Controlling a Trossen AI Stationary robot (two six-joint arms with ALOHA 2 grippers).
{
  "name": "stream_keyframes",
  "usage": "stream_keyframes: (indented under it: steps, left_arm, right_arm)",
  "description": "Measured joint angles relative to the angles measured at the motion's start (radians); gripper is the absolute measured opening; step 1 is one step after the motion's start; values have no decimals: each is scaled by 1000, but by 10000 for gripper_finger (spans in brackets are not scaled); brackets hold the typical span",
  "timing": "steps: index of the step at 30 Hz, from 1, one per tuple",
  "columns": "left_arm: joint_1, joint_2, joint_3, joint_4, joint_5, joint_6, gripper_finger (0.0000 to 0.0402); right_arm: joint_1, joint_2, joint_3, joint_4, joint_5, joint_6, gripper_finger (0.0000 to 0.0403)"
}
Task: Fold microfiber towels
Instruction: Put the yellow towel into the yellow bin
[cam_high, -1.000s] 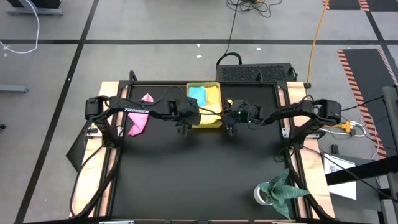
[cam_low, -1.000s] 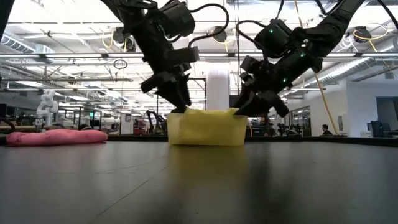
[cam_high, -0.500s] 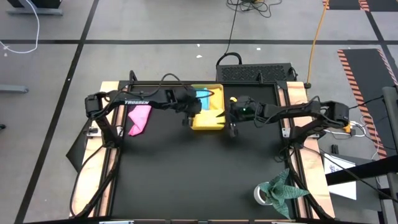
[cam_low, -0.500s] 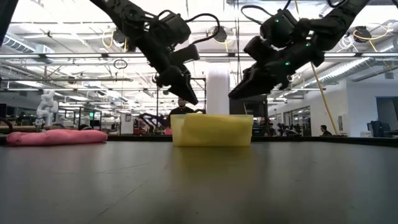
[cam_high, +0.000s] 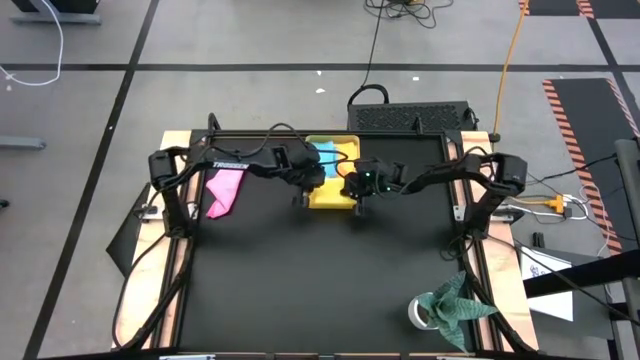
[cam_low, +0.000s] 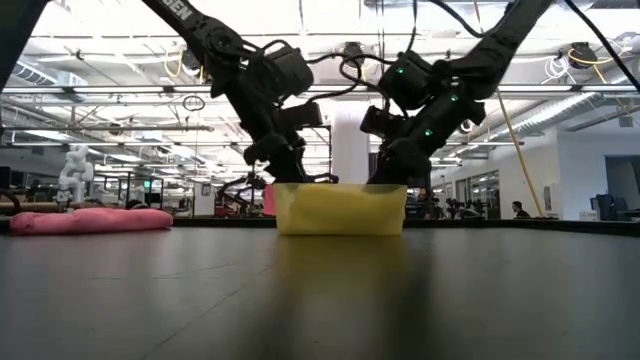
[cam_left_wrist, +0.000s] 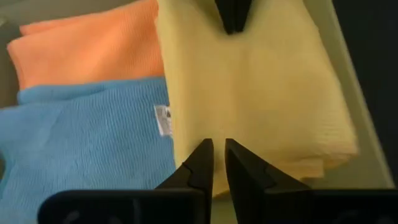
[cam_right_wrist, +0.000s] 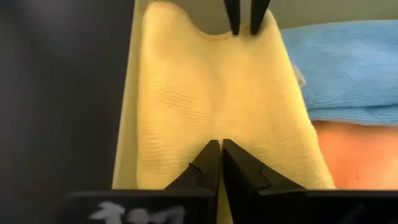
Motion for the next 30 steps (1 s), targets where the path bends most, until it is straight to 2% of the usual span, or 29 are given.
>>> stream_keyframes:
  steps: [6,11,15,19,25,30]
  left_arm:
    - [-35,-38,1,39,-36,-52,36]
    - [-48,-16,2,94,-35,-77,35]
    - [-41,13,0,129,-67,-114,35]
    - [-38,39,2,121,-48,-117,35]
    - [-39,76,0,91,-20,-118,35]
    - [-42,68,2,81,-34,-124,35]
  right_arm:
    - [13,-33,18,-56,4,-9,3]
    - [20,-131,20,-45,4,18,1]
    - [9,-147,20,-38,22,56,0]
    - [-11,-99,20,-42,114,79,0]
    - [-22,19,21,-15,82,84,0]
    - [-9,45,22,-28,80,51,0]
